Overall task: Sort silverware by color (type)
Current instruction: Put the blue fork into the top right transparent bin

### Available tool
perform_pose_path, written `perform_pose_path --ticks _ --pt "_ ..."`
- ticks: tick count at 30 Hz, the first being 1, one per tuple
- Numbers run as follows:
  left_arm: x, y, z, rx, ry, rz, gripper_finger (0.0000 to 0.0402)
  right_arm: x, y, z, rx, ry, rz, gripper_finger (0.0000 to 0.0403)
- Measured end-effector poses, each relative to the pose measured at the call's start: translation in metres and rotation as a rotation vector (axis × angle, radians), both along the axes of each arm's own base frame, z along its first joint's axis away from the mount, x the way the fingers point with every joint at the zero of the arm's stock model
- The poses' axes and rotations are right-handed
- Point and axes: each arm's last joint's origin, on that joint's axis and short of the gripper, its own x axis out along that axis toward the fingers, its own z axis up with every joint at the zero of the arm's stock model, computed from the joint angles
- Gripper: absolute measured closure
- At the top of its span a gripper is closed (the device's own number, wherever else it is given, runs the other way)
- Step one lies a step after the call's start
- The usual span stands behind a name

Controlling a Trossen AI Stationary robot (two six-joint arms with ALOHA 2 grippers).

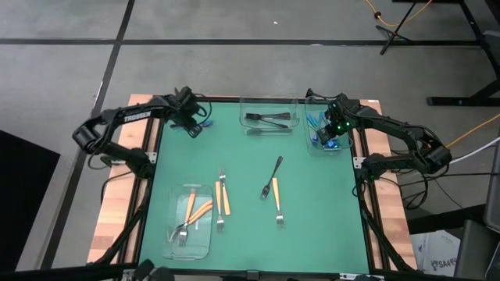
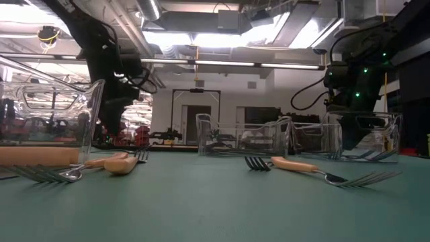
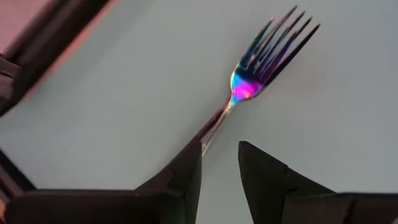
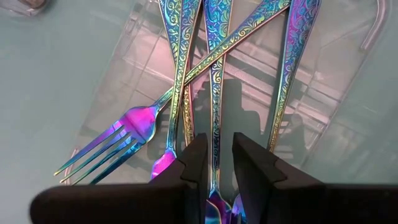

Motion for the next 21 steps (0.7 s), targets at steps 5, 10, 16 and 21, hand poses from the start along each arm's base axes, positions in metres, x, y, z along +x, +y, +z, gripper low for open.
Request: perform_pose_path --ticks 5,10,16,21 --pt "0.004 0.005 -0.013 -0.030 0.035 0.003 0.0302 0.000 0.000 0.000 0.000 -0.001 0.000 0.0338" --pt "0.006 0.009 -0.026 -0.036 0.092 0.016 0.0302 0.000 0.000 0.000 0.000 0.000 0.000 0.0338" --pt "0.007 0.012 -0.037 -0.053 0.133 0.013 0.0302 0.000 0.000 0.000 0.000 0.000 0.001 0.0338" --pt "0.009 0.015 -0.038 -0.022 0.149 0.015 0.0302 0.000 0.000 0.000 0.000 0.000 0.000 0.0338"
